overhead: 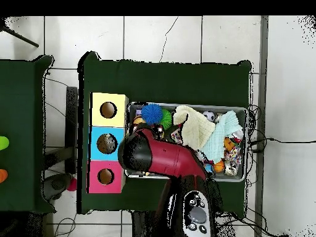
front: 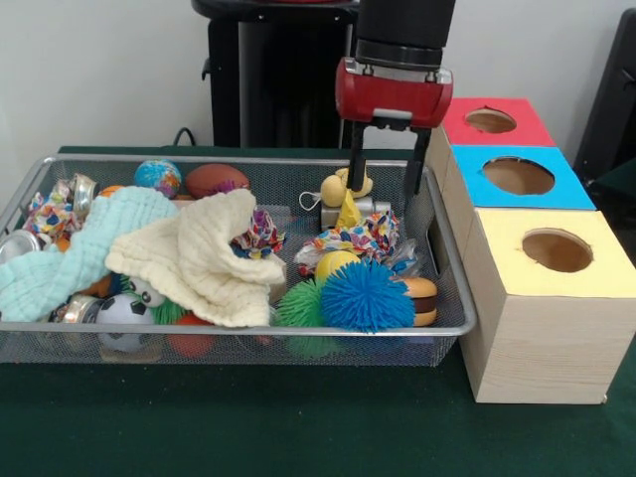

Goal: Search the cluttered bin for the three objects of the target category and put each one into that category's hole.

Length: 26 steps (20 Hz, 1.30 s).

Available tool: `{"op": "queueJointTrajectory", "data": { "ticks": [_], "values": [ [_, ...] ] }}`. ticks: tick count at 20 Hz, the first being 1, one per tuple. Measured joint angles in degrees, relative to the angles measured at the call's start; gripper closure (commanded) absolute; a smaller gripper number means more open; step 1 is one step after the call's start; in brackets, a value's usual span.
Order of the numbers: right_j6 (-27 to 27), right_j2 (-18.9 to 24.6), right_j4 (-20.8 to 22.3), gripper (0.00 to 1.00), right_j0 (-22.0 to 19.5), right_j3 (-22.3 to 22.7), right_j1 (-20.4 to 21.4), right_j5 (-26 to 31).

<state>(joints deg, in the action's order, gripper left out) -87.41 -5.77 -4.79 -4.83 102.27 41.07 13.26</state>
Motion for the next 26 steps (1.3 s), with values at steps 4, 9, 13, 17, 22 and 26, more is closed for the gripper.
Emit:
{"op": "queueJointTrajectory", "data": {
  "ticks": [4,9,13,17,22,26],
  "values": [
    [0.0,1.47,-0.01,0.0,-0.28,0.7,-0.88,-1.07],
    [0.0,2.56,-0.02,0.0,-0.41,1.34,-1.97,-2.42],
    [0.0,2.87,-0.02,0.0,-0.41,1.74,-2.65,-3.82],
    [0.0,2.85,-0.07,0.0,-0.41,2.27,-3.51,-6.22],
    [-0.15,1.75,-2.52,0.0,0.4,2.95,-5.15,-9.05],
    [-0.77,0.88,-5.08,0.0,1.19,3.37,-6.02,-10.42]
  ]
}}
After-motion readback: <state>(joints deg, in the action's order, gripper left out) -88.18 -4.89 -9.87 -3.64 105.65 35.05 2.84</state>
